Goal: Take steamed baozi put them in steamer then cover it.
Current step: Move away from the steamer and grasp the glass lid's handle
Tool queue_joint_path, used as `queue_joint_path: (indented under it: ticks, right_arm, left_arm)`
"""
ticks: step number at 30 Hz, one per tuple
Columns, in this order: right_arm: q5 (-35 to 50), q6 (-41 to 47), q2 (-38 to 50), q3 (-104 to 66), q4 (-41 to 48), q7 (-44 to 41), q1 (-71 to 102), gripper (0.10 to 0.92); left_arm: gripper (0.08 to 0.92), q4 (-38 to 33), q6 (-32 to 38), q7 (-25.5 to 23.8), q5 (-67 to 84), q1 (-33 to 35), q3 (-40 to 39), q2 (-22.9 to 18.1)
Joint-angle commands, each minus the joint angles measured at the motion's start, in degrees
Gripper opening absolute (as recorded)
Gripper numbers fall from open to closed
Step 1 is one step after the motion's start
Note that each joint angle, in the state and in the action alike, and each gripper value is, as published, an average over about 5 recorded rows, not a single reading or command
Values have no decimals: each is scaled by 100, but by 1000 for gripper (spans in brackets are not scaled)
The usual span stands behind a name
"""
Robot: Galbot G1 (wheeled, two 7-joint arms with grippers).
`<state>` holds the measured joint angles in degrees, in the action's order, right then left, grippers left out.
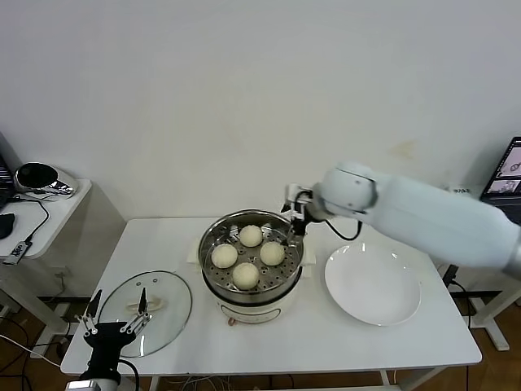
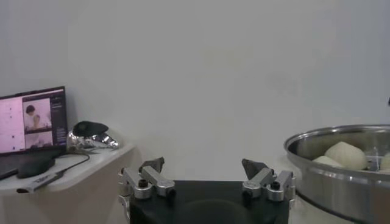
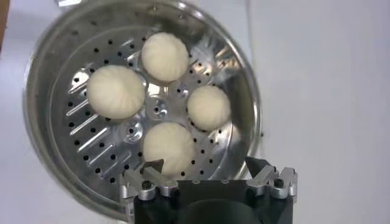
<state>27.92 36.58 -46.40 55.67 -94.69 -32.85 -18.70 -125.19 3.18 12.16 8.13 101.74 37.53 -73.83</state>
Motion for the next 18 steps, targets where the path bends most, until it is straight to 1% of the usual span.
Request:
queue_joint_path:
  ticks: [1,3,5,9,14,18]
  right_arm:
    - [-198,-2423,1656,-4016,-1407,2581,4707,823]
    - [-532,-3037,1429,-5239,-1442,2712,6091,823]
    - [-873,-3595,987,-6415,-1439,2759,7341,823]
    - [-1427,-4543,-103,-8261,-1423,2615,9014,823]
    - [-1620,-5073,-1404,-9727,-1606,2303,10156,823]
    - [-1637,-5168,-2359,-10384,-1717,2220,10657,823]
  left_arm:
    - [823,93,112,-43,-9,10,-26,-4]
    - [823,133,129,-25,-19,16,-50,-15]
    - [823,165,152,-4,-48,15,-80,-33]
    - [823,288,205,79,-504,1,-117,-63]
    - [823,671,183,299,-1909,-53,-13,-30]
    - [823,1035,256,283,-4002,-41,401,80]
